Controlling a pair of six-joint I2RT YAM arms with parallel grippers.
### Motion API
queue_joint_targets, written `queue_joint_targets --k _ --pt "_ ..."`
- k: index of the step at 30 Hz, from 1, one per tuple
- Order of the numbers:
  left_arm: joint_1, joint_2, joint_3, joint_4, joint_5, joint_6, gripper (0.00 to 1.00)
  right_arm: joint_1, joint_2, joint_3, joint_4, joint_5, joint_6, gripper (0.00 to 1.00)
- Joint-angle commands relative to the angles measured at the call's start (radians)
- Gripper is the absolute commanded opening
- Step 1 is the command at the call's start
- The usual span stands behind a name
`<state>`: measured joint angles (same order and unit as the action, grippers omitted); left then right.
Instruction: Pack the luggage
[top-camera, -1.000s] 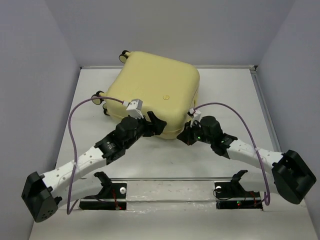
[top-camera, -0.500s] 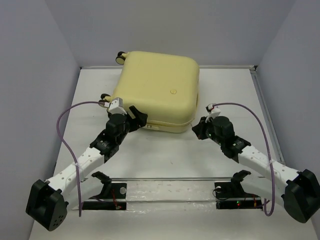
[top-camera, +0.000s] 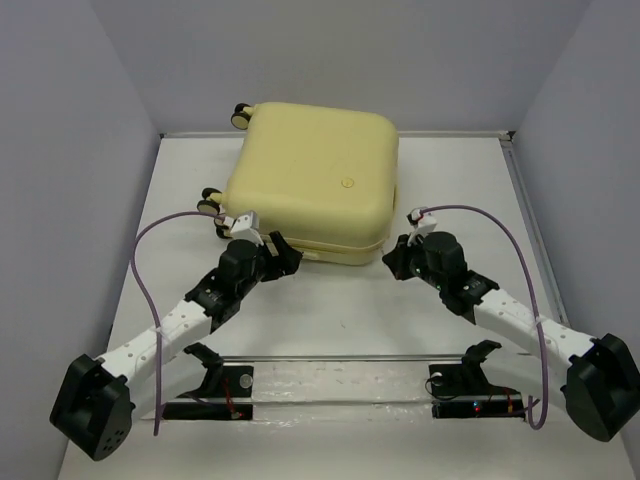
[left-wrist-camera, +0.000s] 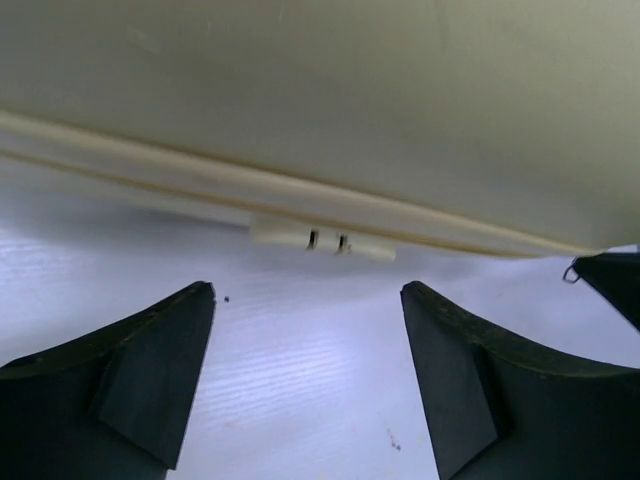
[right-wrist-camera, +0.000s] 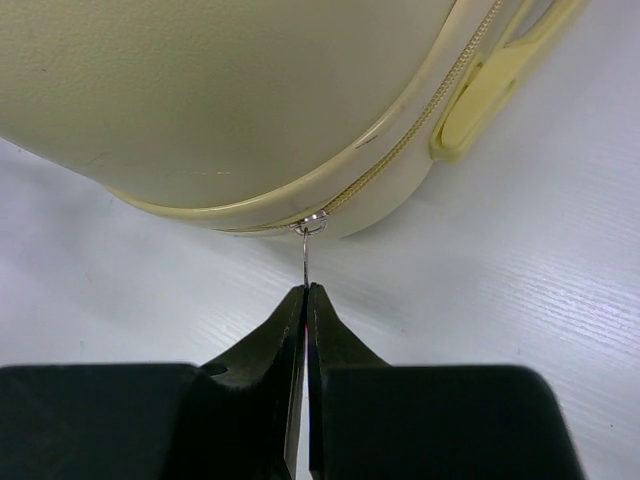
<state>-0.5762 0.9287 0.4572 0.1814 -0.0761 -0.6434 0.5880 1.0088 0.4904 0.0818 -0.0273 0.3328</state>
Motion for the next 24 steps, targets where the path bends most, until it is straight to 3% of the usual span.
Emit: queue_joint_targets --k 1,4,10,16,24 --pt "-0.017 -0.039 -0.057 -0.004 0.013 0.054 0.91 -0.005 0.008 0.010 0.033 -0.068 -0.023 0.07" --pt "-0.028 0.021 -0.049 0.116 0.071 0.074 0.98 -0.005 0.020 0.011 0.052 -0.094 -0.021 0.07" --pt "-0.044 0.226 0.023 0.268 0.157 0.076 0.99 -0.005 0.021 0.002 0.079 -0.160 -0.017 0.07" --pt "-0.045 0.323 0.018 0.382 0.082 0.028 0.99 -0.005 0.017 -0.027 0.118 -0.212 -0.002 0.07" --pt "-0.066 0.279 -0.147 0.607 -0.115 -0.218 0.99 -0.005 0.022 -0.044 0.157 -0.269 0.020 0.07"
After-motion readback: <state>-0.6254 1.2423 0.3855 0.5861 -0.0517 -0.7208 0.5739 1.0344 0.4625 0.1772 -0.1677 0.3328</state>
